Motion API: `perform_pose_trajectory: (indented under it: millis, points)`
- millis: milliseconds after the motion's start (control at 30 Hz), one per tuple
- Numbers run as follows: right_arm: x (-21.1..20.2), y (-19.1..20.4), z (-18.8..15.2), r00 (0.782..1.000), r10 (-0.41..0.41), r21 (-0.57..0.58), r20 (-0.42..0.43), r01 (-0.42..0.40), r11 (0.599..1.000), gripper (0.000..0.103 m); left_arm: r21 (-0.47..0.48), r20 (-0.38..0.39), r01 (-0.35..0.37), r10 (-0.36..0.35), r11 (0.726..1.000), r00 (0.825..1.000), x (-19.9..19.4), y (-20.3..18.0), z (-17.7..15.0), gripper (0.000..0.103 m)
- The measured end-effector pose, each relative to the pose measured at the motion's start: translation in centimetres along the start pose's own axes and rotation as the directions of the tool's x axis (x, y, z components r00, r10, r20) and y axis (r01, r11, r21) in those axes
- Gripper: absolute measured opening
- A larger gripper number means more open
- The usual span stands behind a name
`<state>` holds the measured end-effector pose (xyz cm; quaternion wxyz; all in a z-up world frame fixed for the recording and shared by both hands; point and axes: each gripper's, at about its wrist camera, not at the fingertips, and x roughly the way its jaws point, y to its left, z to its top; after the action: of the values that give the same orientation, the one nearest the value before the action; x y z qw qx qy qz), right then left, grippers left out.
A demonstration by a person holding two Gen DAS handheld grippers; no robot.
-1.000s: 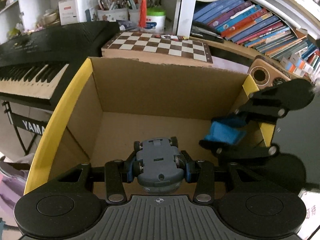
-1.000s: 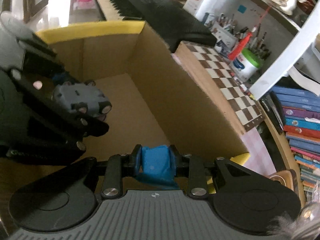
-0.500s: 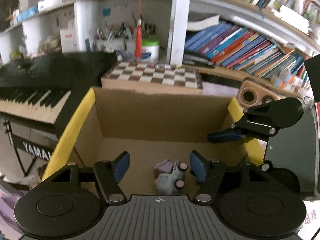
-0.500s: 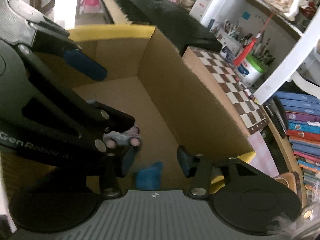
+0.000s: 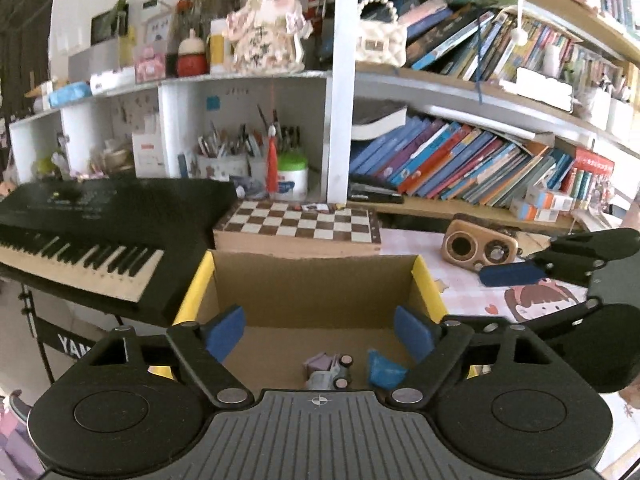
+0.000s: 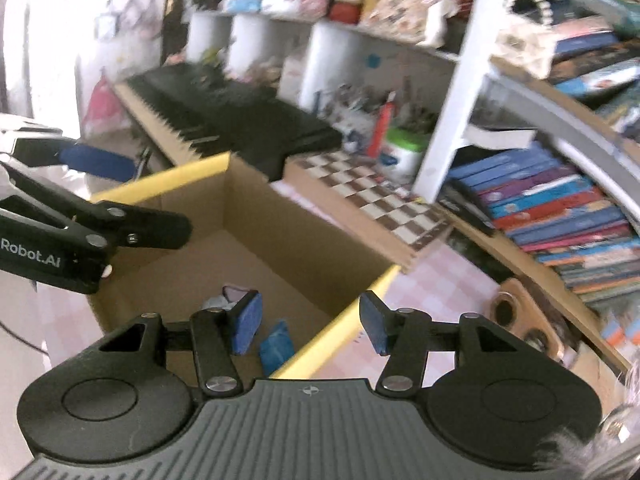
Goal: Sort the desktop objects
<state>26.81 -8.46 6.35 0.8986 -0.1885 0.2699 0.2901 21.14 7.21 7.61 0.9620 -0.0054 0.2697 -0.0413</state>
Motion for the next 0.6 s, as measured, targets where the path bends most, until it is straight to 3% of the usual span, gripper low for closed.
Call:
perform_pose_trajectory:
  millis: [300,600]
  points:
    - [-6.6,1.3,-1.7,0.992,-0.097,0.13,0.075,0.087,0.988,0.054,0.004,0.049,0.006,-0.007,1.0,0.999,-5.1,-0.1,-1.6,0.088]
    - [-12.2,3.3,-4.8,0.97,-0.227,0.29,0.088,0.193,0.937,0.061,-0.027,0.089,-0.01,0.012,1.0,0.996,-9.7,0.1,-3.9,0.09]
